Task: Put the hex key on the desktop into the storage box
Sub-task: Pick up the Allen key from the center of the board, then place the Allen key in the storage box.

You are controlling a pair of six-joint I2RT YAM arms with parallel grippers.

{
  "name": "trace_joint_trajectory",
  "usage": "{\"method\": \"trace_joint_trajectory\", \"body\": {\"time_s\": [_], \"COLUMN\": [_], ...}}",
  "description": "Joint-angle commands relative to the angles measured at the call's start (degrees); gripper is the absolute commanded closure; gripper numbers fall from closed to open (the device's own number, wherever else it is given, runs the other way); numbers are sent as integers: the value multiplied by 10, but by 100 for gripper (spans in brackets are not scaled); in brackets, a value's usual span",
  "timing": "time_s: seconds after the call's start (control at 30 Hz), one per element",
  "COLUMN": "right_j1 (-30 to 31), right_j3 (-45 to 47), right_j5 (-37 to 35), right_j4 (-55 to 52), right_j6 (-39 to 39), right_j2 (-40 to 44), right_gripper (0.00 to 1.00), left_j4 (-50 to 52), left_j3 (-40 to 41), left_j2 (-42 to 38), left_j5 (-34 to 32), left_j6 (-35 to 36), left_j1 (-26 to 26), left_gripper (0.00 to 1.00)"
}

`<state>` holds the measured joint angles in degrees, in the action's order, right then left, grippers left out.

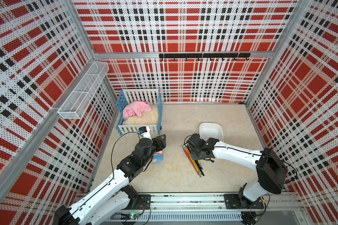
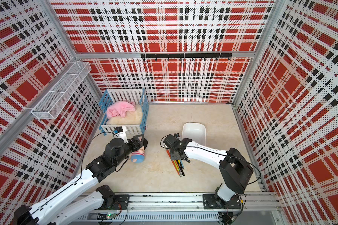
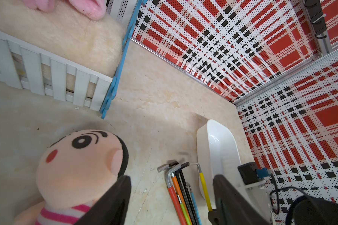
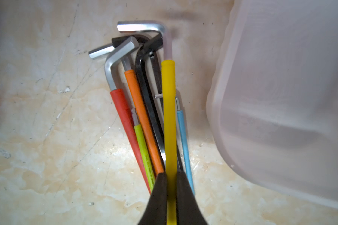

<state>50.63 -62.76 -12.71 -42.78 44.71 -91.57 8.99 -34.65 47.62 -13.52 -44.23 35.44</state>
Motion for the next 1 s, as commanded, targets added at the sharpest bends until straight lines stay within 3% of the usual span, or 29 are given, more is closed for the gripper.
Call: {"method": "trace_joint_trajectory", "body": {"time_s": [0.0, 0.2, 0.4, 0.57, 0.73, 0.97], "right_j1": [4, -10, -116, -208, -255, -293], "right_j3": [-24, -73, -50, -14, -13, -28], "right_j5": [-13, -39, 4, 59, 76, 74], "right_j4": [-27, -51, -37, -17, -13, -14], "right_j6": [14, 21, -4, -53, -92, -102], "right_j2": [10, 24, 65, 66, 28, -18], "right_gripper": [100, 100, 100, 100, 100, 100], "left_j4": [-13, -15, -8, -6, -18, -31], "left_j3": [2, -5, -9, -4, 8, 10], "left_j2": [0, 5, -6, -27, -28, -11], "left_j5": [-3, 0, -4, 14, 78, 108], "left_j6": [-2, 8, 37, 70, 83, 95], "left_j1": [-4, -4, -14, -67, -140, -164], "left_gripper": [28, 30, 28, 27, 27, 27]}}
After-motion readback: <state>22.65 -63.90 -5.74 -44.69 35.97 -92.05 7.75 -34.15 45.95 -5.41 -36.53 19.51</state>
